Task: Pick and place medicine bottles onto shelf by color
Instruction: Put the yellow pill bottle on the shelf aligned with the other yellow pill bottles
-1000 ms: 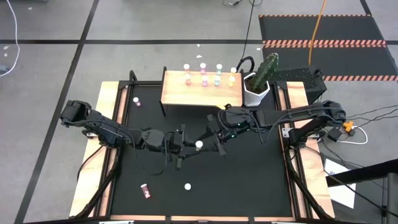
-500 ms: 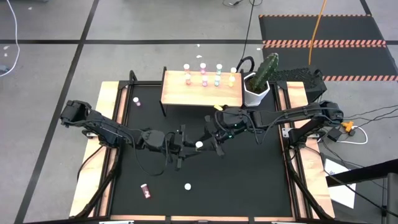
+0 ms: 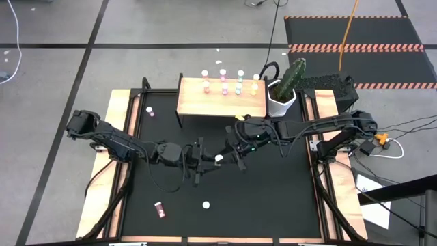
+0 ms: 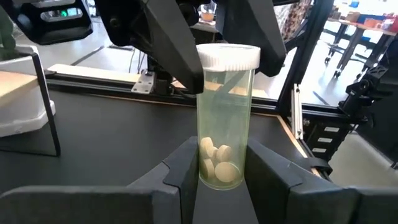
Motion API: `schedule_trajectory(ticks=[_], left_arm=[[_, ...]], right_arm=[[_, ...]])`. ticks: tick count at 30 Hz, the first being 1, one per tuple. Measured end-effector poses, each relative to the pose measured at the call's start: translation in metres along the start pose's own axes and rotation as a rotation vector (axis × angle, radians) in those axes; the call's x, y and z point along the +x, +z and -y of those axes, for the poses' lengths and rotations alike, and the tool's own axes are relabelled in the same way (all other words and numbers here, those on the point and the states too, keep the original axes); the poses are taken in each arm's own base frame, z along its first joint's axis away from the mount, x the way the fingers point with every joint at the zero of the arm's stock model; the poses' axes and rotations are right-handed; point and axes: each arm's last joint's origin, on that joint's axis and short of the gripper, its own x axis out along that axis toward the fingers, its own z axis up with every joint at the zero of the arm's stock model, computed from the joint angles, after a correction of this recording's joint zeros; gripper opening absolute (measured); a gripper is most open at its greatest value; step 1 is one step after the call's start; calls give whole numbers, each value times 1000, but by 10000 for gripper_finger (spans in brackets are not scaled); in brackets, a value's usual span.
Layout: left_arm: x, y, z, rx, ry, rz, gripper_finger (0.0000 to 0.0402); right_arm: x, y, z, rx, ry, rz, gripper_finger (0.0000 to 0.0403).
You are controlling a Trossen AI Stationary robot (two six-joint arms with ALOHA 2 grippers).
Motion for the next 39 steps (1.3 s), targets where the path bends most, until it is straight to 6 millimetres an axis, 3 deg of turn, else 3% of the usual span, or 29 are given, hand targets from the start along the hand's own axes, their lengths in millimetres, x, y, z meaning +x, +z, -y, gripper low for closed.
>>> schedule_trajectory(ticks=[6,10,17,20,25,33,36,39], left_arm=[[0,3,-4,-144,42,39,122],[1,12,-12,-236,60,120,151],[2,18,-36,-444,109,171,267],[2,18,-42,-446,129,169,327],[3,16,-46,-413,135,142,392],[3,7,-48,-501,176,63,383],[3,5,-49,-516,188,44,371],[3,3,-50,-513,220,37,359]], right_arm=[[-11,4,5,14,-51,4,117],[-25,12,16,28,-103,33,115],[-42,18,38,60,-190,65,117],[-51,19,47,48,-227,54,118],[-91,22,65,-1,-363,19,119],[-170,13,103,-23,-632,-98,120],[-184,5,118,-29,-682,-139,120],[-185,-13,133,-8,-674,-177,120]])
